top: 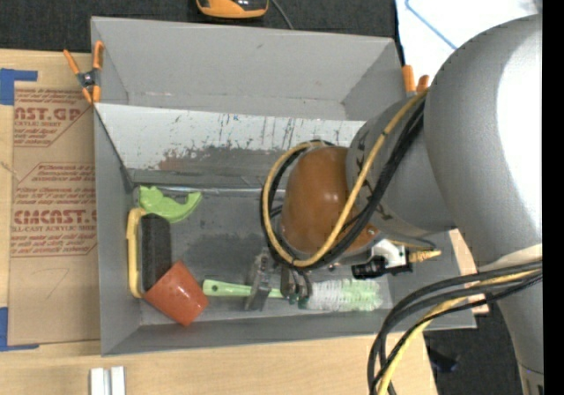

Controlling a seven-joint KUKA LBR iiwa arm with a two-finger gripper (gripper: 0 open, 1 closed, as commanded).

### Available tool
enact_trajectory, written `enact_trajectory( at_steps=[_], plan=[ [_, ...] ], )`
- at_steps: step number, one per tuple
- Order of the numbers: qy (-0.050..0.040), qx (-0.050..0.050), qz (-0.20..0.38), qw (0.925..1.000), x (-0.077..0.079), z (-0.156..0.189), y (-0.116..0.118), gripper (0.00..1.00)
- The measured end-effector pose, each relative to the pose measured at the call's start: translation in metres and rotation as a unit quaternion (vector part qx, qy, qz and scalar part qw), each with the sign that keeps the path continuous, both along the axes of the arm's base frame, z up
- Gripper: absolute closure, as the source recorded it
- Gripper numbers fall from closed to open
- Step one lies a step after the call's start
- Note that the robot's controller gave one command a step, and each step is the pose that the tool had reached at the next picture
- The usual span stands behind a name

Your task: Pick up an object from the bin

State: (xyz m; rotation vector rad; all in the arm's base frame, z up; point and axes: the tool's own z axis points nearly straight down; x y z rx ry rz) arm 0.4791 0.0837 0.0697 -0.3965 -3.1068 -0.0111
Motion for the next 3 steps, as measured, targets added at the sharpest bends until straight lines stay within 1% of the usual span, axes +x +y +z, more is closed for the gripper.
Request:
enact_trajectory(
  at_steps=[1,2,3],
  plan=[
    [0.0000,0.000,0.000,1.0000,0.000,0.000,0.000,1.00],
    [-0.0004,0.001,0.000,1.0000,0.000,0.033,0.001,1.00],
    [0.0005,0.000,0.000,1.0000,0.000,0.020,0.001,1.00]
  ],
)
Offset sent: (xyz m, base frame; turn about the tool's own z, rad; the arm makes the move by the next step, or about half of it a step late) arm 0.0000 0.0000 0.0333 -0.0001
